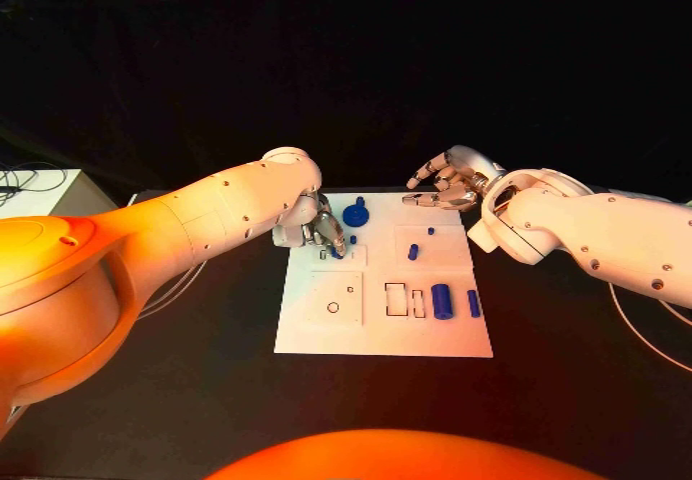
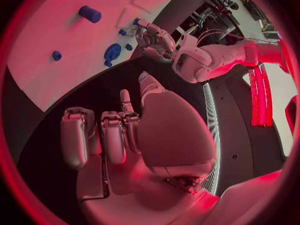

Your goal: Assemble the parts on the task board

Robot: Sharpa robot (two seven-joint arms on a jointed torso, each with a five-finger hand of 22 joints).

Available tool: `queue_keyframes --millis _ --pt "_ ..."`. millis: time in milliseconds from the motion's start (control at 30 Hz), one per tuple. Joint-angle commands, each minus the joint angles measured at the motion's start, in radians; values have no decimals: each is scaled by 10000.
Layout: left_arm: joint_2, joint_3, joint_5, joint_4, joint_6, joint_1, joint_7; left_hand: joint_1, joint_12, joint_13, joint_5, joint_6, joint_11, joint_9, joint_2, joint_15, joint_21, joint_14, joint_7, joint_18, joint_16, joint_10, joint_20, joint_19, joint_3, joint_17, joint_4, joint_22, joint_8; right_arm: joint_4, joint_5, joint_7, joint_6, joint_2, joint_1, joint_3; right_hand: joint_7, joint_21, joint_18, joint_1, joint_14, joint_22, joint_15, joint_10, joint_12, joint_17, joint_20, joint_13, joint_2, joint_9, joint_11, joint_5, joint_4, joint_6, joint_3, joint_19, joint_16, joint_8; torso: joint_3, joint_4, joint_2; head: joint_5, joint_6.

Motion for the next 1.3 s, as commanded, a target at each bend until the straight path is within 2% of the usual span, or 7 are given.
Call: queue_keyframes --millis 33,433,900,1000,1067,1300 --pt "85 -28 250 96 -385 -100 209 -111 51 12 -21 177 -15 15 -14 -91 24 1040 -200 -176 33 57 -30 62 811 2633 -875 653 -47 8 -114 106 24 8 -4 4 0 -27 107 -56 1061 1660 -17 787 -49 2633 -48 2372 -4 14 5 42 -5 -70 49 584 43 26 -4 -1 2 -9 16" --pt "68 -28 276 137 -506 -104 234 -299 36 -6 -32 244 -50 41 -281 -124 17 1040 -245 -178 33 12 -68 71 163 2633 -603 664 -155 10 -114 112 17 6 -5 4 -1 -65 115 -57 1061 1636 -18 774 -71 2633 -50 2359 -17 47 4 47 -6 -89 67 573 43 47 3 -5 -1 -18 20" --pt "28 -28 186 168 -653 -104 235 3 37 -1 9 233 -80 50 -173 -152 10 1040 -272 -177 33 5 -92 71 162 2633 -701 661 -231 19 -114 122 -1 -10 -6 4 -2 -82 119 -60 1061 1625 -19 762 -93 2633 -50 2347 -19 57 4 46 -4 -94 72 568 43 54 8 -9 -3 -14 30" --pt "-28 -27 81 222 -675 -106 241 -117 31 -13 -102 288 -58 77 -351 -138 3 1040 -252 -177 33 -12 -90 70 -185 2633 -574 659 -249 21 -114 128 -3 -16 -6 4 -1 -132 131 -62 1061 1589 -19 744 -122 2633 -50 2330 -19 58 4 46 -3 -96 73 551 43 54 0 -13 -4 -22 36" --pt "-85 -27 -8 283 -700 -106 246 -247 22 -31 -163 348 -51 113 -491 -132 -7 1040 -250 -175 33 -36 -83 65 -691 2633 -382 648 -260 20 -113 131 -9 -24 -6 4 -1 -150 135 -62 1061 1576 -19 733 -140 2633 -50 2320 -19 59 4 45 -3 -97 73 545 43 54 -4 -6 -6 -29 36" --pt "-331 -18 -238 559 -807 -107 261 -333 10 -66 -203 365 -30 232 -616 -119 -29 1040 -224 -170 33 -91 -77 58 -2026 2633 206 635 -308 18 -105 150 -44 -52 -13 4 0 -250 159 -65 1061 1505 -19 686 -219 2633 -50 2275 -23 60 4 44 -2 -105 72 511 43 53 -11 16 -18 -47 71"
